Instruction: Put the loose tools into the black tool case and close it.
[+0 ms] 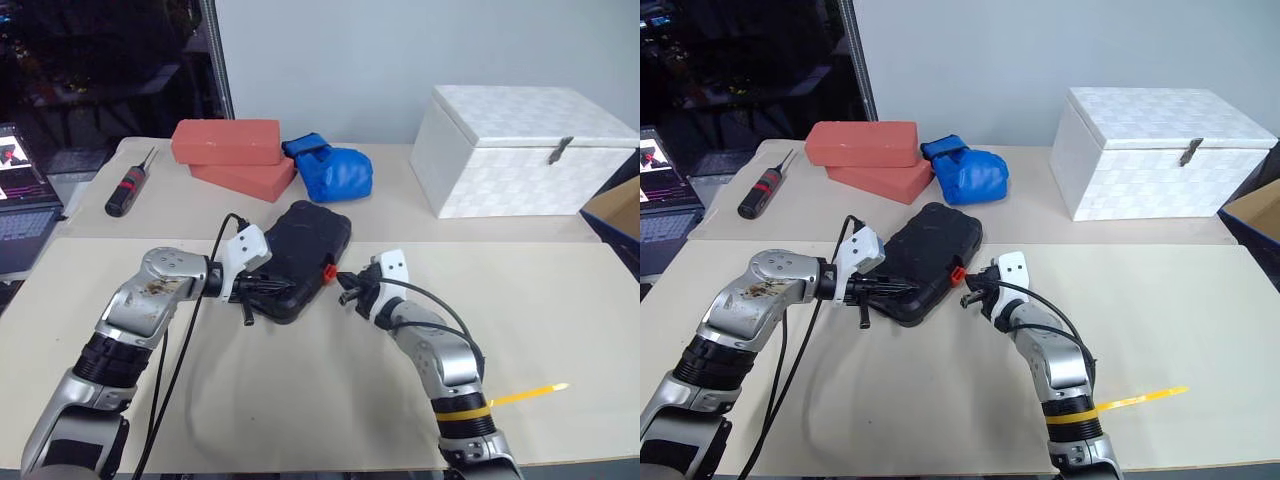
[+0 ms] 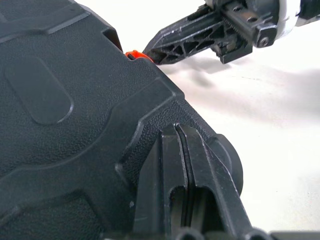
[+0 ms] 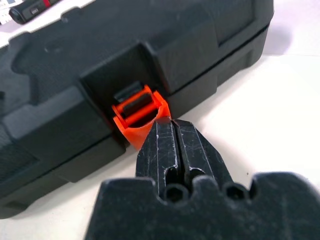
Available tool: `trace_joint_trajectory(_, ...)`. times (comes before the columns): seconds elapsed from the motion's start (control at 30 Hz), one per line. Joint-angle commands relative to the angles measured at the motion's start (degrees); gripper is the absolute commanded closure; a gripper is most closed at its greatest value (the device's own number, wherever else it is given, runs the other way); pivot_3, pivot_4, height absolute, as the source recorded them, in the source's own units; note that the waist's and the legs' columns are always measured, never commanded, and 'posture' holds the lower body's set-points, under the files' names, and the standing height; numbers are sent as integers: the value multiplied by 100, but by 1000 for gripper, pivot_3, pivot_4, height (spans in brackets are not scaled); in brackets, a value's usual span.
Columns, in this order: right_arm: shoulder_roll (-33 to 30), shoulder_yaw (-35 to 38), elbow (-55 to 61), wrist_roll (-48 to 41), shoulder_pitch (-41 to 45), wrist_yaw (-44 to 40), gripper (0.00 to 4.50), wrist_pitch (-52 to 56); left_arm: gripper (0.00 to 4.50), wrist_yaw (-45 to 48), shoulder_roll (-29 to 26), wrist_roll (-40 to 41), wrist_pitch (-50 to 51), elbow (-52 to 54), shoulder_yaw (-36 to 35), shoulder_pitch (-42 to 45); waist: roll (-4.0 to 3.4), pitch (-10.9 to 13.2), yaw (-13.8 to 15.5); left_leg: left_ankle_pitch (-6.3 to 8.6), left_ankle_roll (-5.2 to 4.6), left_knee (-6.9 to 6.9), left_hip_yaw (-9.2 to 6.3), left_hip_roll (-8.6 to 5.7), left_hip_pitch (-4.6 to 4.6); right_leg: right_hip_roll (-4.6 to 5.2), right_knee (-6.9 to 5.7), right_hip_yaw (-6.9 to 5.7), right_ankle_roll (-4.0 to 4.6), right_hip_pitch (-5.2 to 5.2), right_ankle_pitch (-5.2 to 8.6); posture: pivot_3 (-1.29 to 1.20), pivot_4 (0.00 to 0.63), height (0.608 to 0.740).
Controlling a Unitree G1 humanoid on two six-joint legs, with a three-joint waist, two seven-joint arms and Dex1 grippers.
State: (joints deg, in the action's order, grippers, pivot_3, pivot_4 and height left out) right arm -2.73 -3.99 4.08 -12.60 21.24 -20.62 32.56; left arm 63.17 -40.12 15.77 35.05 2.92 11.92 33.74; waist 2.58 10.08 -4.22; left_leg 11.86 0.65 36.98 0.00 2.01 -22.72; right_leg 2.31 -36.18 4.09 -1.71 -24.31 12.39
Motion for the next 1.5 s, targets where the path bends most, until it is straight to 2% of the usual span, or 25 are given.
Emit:
trace_joint_trajectory(0.03,228,-255,392,-264,80,-220,4500,-188,4443,35,-9,-225,186,-185,410,-234,-1,-1,2,0,0,0,0,1,3,-1,0,0,0,1,0,0,150,740)
trace_joint_trajectory(0.27,50,-240,684,-186,-107,-156,4500,-24,4443,2,-11,-221,206,-134,407,-281,-3,-3,21,0,0,-3,2,4,5,-4,7,3,2,6,2,0,150,740)
trace_joint_trajectory(0.37,-332,-290,1135,-122,-296,-266,3713,67,4500,-11,-21,-215,222,-106,393,-305,-4,-3,28,0,0,-7,1,4,2,-4,8,1,2,5,5,0,150,740)
trace_joint_trajectory(0.5,-1371,-622,1824,-26,-396,-794,2282,506,4500,2,-52,-218,202,-134,379,-317,-5,-3,32,0,0,-6,2,1,-2,-2,11,1,0,4,6,0,150,740)
trace_joint_trajectory(0.57,-1659,-649,1907,-131,-289,-999,1694,684,4500,10,-59,-220,189,-151,383,-312,-4,-4,30,0,0,-6,3,0,0,0,10,2,0,5,6,0,150,740)
trace_joint_trajectory(0.8,-2152,-951,1000,120,427,-1658,1694,432,4500,25,-39,-234,137,-234,413,-256,-5,-5,29,0,0,-6,2,0,11,-4,6,2,3,11,6,0,150,740)
trace_joint_trajectory(1.23,-2168,-1093,117,319,1150,-1951,1694,468,4500,-36,-119,-202,211,-40,322,-415,-6,-5,47,0,0,-6,2,1,5,-4,8,0,1,9,6,0,150,740)
trace_joint_trajectory(1.33,-2151,-1085,63,325,1174,-1944,2420,534,4500,-58,-120,-200,218,-24,313,-436,-6,-5,44,0,0,-6,2,1,5,-4,9,1,1,9,7,0,150,740)
trace_joint_trajectory(1.5,-1970,-1185,-240,405,1286,-1894,4086,470,4500,-74,-97,-204,205,-31,321,-442,-6,-5,36,0,0,-6,3,1,6,-4,7,1,2,9,6,0,150,740)
